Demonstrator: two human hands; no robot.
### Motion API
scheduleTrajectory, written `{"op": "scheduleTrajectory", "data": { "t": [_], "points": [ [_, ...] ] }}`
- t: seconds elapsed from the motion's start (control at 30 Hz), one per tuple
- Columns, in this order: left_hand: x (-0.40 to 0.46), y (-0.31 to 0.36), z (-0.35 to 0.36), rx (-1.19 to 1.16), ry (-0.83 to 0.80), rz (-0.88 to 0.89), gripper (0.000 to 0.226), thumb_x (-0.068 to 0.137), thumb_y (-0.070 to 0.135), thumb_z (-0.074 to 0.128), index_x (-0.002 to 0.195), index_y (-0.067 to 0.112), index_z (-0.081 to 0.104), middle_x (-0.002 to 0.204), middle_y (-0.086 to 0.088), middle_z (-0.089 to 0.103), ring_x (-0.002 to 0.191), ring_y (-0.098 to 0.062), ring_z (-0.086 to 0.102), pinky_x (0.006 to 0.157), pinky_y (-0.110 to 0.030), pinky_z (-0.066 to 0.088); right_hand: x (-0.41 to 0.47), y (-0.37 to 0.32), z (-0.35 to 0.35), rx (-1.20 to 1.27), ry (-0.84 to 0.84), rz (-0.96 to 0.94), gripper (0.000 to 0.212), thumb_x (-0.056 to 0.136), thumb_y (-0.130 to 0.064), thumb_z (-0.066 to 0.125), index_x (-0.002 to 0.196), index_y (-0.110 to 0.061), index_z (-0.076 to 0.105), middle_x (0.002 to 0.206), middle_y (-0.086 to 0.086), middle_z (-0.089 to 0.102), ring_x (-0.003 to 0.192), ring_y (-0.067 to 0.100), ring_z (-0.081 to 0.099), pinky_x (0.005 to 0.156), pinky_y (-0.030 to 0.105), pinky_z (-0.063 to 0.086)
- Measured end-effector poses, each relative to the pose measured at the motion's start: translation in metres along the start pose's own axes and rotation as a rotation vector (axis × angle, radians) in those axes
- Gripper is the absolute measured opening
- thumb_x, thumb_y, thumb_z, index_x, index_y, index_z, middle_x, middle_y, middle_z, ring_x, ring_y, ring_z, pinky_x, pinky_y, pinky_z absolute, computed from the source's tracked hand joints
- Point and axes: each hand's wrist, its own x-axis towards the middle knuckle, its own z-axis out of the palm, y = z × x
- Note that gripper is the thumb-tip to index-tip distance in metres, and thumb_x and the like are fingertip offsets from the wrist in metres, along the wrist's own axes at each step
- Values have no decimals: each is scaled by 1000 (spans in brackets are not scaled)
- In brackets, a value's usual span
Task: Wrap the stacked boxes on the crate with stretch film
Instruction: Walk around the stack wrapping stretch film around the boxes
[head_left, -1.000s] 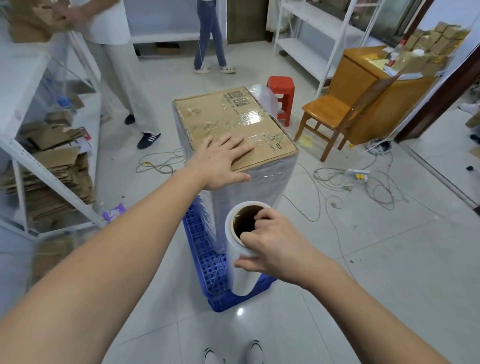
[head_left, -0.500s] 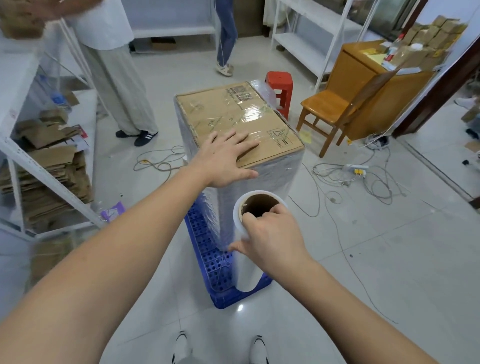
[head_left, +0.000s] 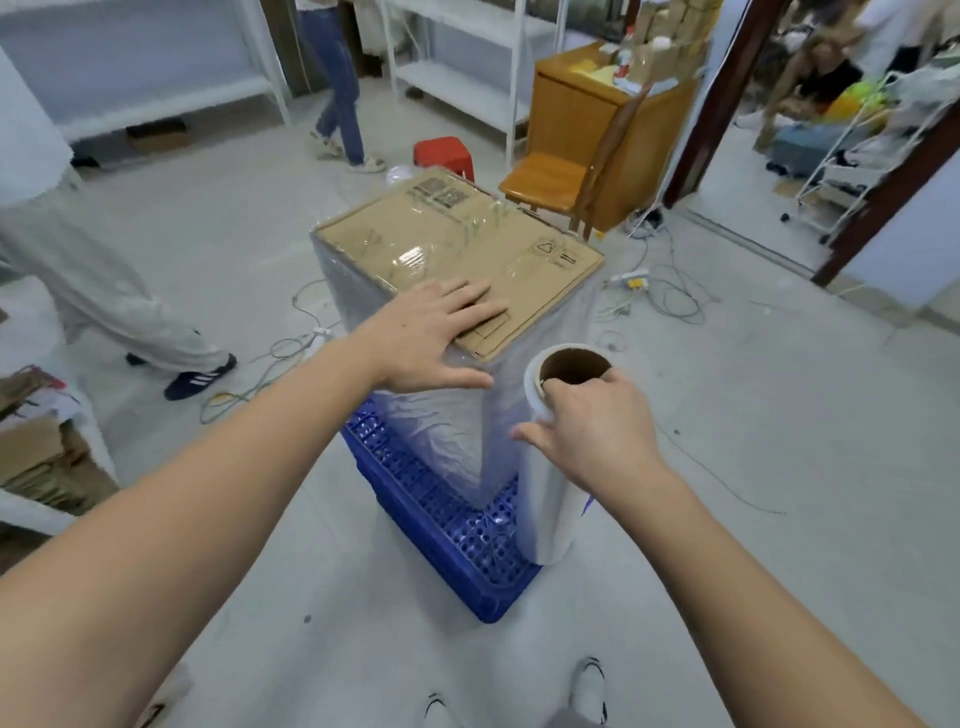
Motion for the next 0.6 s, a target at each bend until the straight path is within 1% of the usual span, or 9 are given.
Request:
{"op": "scheduleTrajectory", "data": {
  "t": [0.07, 0.13, 0.23, 0.3, 0.37, 0.43, 0.5, 0.57, 0.6],
  "points": [
    [1, 1, 5, 63, 19, 15, 99, 87, 93, 29, 165, 37, 7, 174, -1, 9, 159, -23, 10, 129, -43, 5, 2, -1, -1, 39, -5, 35, 47, 89, -66, 49, 70, -24, 43, 66, -7, 52, 82, 21, 58, 70, 29, 24],
    [2, 1, 7, 86, 15, 19, 99, 87, 93, 25, 165, 37, 4, 174, -2, 5, 160, -23, 7, 129, -44, 5, 0, 0, -5, 71, -57, 20, 49, 87, -63, 53, 63, -24, 37, 63, -8, 44, 82, 21, 54, 69, 29, 24],
    [4, -1, 9, 95, 14, 18, 99, 87, 93, 23, 165, 37, 0, 174, -1, 1, 160, -22, 4, 130, -44, 4, -11, -4, -14, 113, -130, -71, 47, 85, -62, 57, 62, -25, 39, 64, -11, 46, 87, 20, 50, 69, 28, 24],
    [4, -1, 11, 100, 21, 18, 98, 88, 92, 22, 165, 37, 0, 174, 0, 1, 160, -22, 4, 129, -44, 5, -21, -12, -16, 132, -144, -120, 43, 86, -60, 58, 66, -25, 43, 63, -14, 41, 92, 19, 48, 69, 27, 23],
    [3, 1, 11, 106, 27, 13, 98, 87, 92, 21, 165, 36, 0, 174, 0, 1, 160, -21, 4, 129, -44, 6, -29, -22, -18, 143, -134, -148, 43, 84, -60, 60, 65, -25, 43, 61, -15, 38, 94, 19, 46, 70, 26, 23],
    [2, 1, 9, 107, 30, 6, 99, 87, 93, 20, 165, 36, 0, 174, 0, 1, 160, -22, 4, 129, -45, 6, -32, -28, -23, 153, -136, -192, 44, 83, -59, 61, 63, -25, 42, 63, -13, 44, 95, 18, 46, 70, 26, 23],
    [2, 2, 8, 109, 26, 1, 98, 87, 92, 20, 165, 36, -1, 174, 0, 0, 160, -22, 4, 129, -45, 6, -31, -30, -28, 180, -173, -242, 39, 82, -56, 64, 65, -26, 47, 69, -12, 49, 95, 16, 46, 70, 25, 26],
    [3, 2, 9, 101, 20, 0, 98, 87, 92, 21, 165, 37, -1, 174, 1, -1, 160, -21, 3, 129, -45, 5, -31, -30, -28, 222, -228, -295, 41, 80, -51, 69, 61, -29, 40, 66, -15, 41, 92, 15, 45, 72, 26, 33],
    [2, 2, 9, 96, 23, -2, 98, 87, 93, 21, 165, 37, -1, 174, 1, -1, 160, -21, 3, 129, -45, 5, -31, -30, -25, 245, -265, -325, 44, 79, -47, 71, 60, -31, 35, 66, -19, 36, 94, 15, 45, 77, 27, 40]
  ]
}}
